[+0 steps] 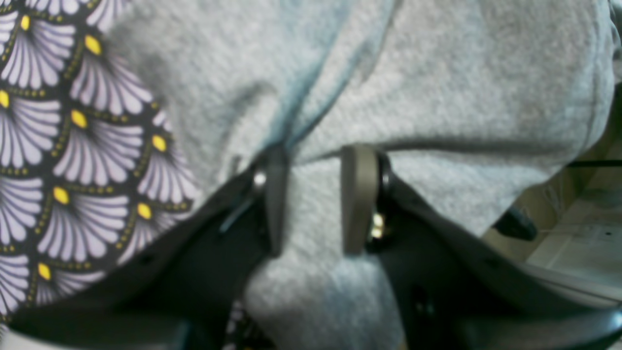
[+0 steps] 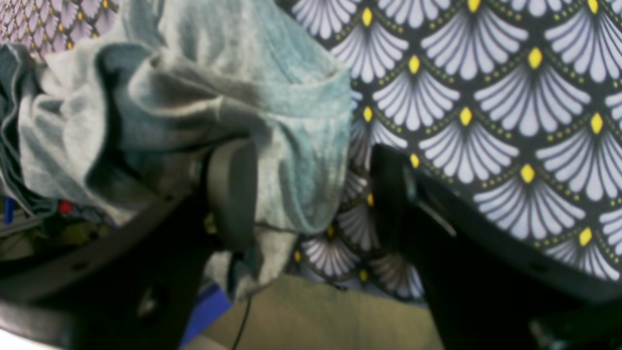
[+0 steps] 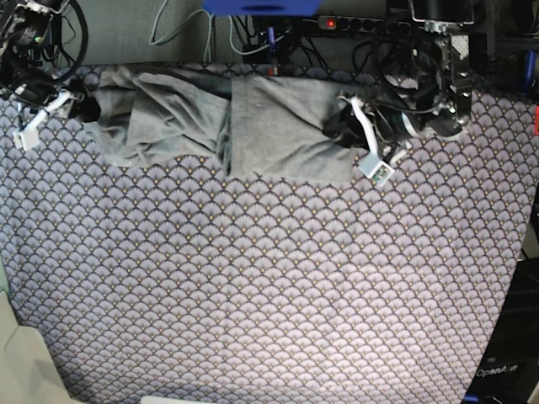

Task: Fold the T-shirt properly
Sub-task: 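Move the right gripper onto the shirt's other end and grasp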

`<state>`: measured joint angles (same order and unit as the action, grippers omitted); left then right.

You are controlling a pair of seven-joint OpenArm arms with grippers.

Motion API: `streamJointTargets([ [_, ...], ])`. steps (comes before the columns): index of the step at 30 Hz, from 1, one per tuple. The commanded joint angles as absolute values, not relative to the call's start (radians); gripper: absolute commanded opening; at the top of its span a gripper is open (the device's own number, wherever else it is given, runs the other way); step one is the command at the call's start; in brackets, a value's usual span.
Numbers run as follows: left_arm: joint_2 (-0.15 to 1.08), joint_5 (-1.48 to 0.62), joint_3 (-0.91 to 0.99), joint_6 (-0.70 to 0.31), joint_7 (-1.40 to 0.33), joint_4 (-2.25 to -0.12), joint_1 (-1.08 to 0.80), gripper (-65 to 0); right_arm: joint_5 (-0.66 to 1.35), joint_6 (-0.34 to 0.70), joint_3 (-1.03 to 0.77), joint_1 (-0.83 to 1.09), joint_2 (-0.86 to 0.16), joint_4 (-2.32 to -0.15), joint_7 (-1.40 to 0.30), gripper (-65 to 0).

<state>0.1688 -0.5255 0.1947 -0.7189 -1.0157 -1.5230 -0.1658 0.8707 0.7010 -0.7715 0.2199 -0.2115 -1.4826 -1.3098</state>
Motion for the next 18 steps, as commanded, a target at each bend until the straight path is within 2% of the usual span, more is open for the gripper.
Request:
streamJointTargets([
  [1, 0.183, -0.475, 0.203, -0.698, -1.038, -1.526, -0.160, -45.2, 0.892, 0.698, -0.774, 0.219, -0.219, -1.495, -1.302, -26.8],
  [15, 0.183, -0.475, 0.203, -0.698, -1.038, -1.526, -0.156, -45.2, 0.891, 0.698, -0.773, 0.231, -0.159, -1.495, -1.308, -27.2],
  [18, 0.183, -0.475, 0.203, -0.698, -1.038, -1.526, -0.156, -45.2, 0.891, 0.698, -0.750, 0.237, -0.140, -1.495, -1.308, -29.2],
])
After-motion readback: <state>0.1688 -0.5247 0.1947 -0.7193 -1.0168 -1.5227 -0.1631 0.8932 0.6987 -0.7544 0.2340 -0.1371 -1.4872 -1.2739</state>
